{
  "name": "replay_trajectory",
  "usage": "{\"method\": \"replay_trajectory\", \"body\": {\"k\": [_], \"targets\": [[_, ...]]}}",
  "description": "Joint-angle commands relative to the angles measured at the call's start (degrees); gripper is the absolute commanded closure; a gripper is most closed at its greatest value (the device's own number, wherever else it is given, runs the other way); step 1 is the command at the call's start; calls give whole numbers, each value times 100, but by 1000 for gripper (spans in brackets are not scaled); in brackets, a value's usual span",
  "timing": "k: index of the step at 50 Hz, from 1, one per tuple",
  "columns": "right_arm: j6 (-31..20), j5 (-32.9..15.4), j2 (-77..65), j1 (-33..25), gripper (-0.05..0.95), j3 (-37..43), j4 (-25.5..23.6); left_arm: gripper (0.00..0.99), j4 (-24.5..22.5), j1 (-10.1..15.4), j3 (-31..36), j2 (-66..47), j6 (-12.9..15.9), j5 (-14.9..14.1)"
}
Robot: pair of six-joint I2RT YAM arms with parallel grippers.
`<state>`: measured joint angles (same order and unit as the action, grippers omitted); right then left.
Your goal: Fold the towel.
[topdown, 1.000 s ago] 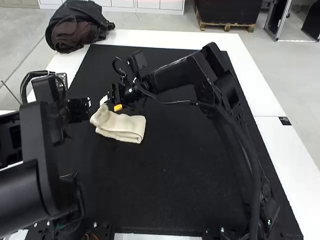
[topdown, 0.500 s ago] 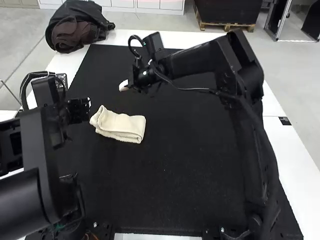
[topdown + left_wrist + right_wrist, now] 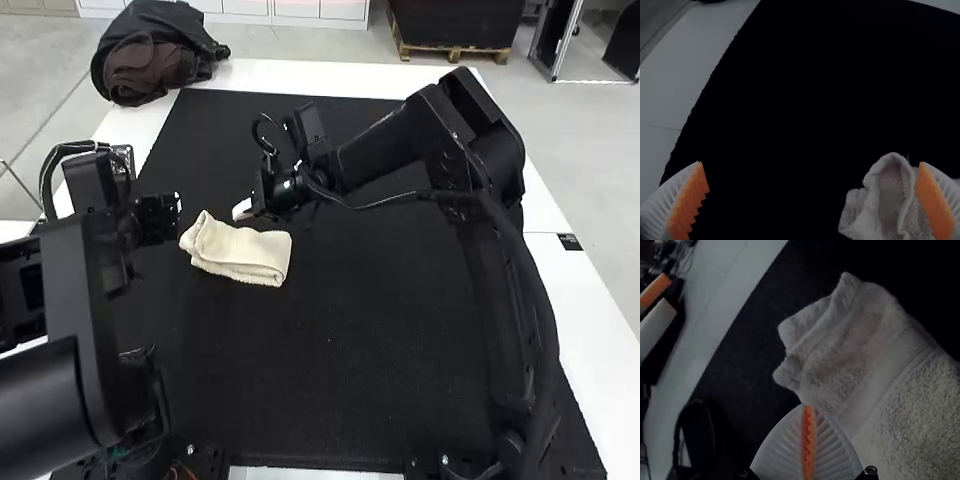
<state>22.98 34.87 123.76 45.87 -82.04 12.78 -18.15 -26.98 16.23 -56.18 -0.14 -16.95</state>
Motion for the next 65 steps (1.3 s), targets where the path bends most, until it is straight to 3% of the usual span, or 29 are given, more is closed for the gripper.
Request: {"method": "replay_trajectory", "body": {"k": [1,13,51,65], "targets": [[180,107,262,107,926,-49,225,31,-48,-9,29,116,-47,-54],[593,116,535,230,926,-110,929,31,-30,-44,29,125,-39,-72],[769,134,1581,256,926,-840,1438,31,-83,-53,38,257,-47,-72],[760,134,2082,335,926,-717,2080,31,-92,-44,153,257,-47,-72]]}}
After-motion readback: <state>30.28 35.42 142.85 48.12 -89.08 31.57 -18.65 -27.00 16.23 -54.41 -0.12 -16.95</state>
